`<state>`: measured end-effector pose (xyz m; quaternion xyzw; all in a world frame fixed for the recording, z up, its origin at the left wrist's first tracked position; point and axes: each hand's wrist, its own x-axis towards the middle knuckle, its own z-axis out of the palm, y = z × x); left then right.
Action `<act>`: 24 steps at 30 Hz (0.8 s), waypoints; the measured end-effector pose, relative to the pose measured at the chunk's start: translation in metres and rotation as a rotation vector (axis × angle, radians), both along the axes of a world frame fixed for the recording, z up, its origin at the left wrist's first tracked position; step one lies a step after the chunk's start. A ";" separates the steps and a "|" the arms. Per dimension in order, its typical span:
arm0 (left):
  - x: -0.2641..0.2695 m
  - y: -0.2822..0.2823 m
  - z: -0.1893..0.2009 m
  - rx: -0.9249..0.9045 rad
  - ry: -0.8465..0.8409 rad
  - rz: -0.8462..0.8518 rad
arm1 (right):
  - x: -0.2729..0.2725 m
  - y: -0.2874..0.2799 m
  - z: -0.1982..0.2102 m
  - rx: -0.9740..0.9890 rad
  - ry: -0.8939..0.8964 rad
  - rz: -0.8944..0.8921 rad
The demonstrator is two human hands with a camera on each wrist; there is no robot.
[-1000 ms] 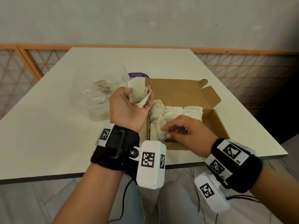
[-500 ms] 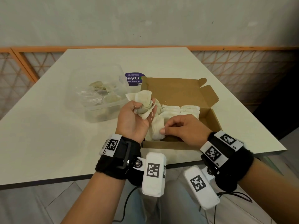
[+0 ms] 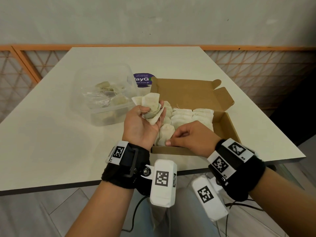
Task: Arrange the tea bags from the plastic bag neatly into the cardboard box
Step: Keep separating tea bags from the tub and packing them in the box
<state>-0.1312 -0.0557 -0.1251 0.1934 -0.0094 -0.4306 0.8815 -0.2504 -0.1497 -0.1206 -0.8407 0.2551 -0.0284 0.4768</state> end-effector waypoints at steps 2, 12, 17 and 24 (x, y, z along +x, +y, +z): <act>-0.001 0.000 0.000 0.007 -0.004 0.004 | 0.002 0.002 -0.004 -0.057 0.005 -0.031; -0.004 0.002 0.003 -0.005 0.014 0.034 | -0.002 0.001 -0.001 0.166 -0.160 -0.056; -0.003 0.006 0.005 -0.019 0.020 0.031 | -0.003 0.000 -0.001 0.152 -0.246 -0.058; -0.004 0.003 0.012 -0.004 -0.001 0.004 | -0.010 0.001 0.002 -0.112 -0.083 0.215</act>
